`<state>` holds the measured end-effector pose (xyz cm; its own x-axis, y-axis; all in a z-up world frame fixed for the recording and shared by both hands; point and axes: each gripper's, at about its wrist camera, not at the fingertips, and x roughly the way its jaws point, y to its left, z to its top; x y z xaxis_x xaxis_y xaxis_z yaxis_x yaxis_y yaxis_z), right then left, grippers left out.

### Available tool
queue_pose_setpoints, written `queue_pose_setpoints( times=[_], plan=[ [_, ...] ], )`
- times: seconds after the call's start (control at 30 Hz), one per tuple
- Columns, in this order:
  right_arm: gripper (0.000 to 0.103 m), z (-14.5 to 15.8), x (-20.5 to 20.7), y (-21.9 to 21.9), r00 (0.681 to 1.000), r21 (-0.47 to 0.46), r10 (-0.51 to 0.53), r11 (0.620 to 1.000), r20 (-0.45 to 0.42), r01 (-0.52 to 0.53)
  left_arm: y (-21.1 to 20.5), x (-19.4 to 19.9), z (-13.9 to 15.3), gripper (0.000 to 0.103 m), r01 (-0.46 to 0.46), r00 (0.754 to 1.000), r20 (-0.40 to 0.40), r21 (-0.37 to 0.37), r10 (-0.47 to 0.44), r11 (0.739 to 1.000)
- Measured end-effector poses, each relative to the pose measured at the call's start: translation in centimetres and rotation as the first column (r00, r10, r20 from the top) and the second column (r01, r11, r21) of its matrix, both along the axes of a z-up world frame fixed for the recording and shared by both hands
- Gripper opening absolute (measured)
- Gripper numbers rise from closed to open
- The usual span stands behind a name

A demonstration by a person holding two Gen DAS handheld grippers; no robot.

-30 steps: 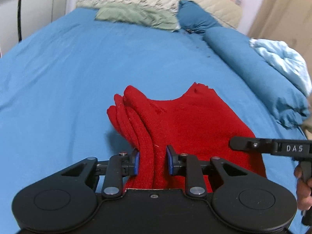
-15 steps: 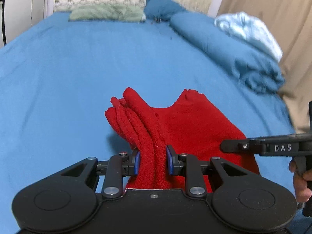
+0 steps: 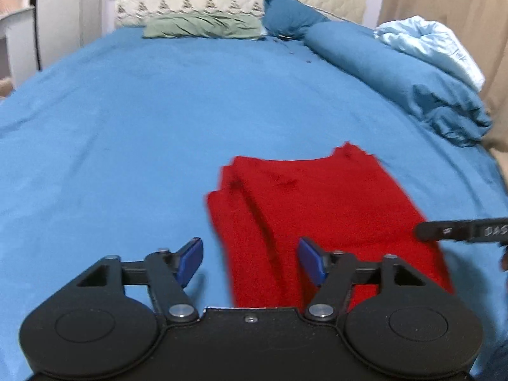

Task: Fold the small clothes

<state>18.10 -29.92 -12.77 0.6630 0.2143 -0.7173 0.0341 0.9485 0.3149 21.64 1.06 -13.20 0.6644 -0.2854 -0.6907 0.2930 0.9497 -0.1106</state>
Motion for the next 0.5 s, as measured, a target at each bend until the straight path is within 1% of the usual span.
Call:
queue_pose_setpoints(
  times=[0.07,0.1,0.17,0.27,0.37,0.47,0.5],
  plan=[
    [0.072,-0.8,0.0,-0.2,1.0,-0.024,-0.017,1.0,-0.01,0.017,0.5,0.2,-1.1,0.072,-0.01,1.0,-0.018,0.017,0.01,1.0],
    [0.073,-1.1,0.0,-0.2,1.0,-0.035,-0.027,0.999,-0.014,0.026,0.7,0.3,-1.6,0.074,-0.017,1.0,-0.025,0.028,0.018,0.999],
    [0.075,-2.2,-0.1,-0.2,0.999,-0.056,-0.036,0.998,-0.022,0.035,0.9,0.5,-2.8,0.074,-0.026,0.999,-0.038,0.046,0.028,0.999],
    [0.076,-2.8,-0.3,-0.3,0.998,-0.049,-0.059,0.997,-0.016,0.058,1.6,0.6,-3.5,0.074,-0.044,0.997,-0.059,0.048,0.047,0.998],
    [0.076,-1.7,-0.9,0.0,0.998,-0.067,-0.054,0.996,0.014,0.054,1.9,0.3,-2.2,0.07,-0.059,0.996,-0.065,0.041,0.061,0.997],
    [0.077,1.3,-2.7,0.8,0.997,-0.093,-0.022,0.995,0.078,0.029,2.0,-1.0,0.6,0.071,-0.064,0.998,-0.014,0.042,0.064,0.997],
    [0.08,2.6,-3.4,1.1,0.995,-0.094,-0.016,0.995,0.096,0.025,2.1,-1.6,1.9,0.071,-0.066,0.998,0.005,0.038,0.065,0.997]
  ],
)
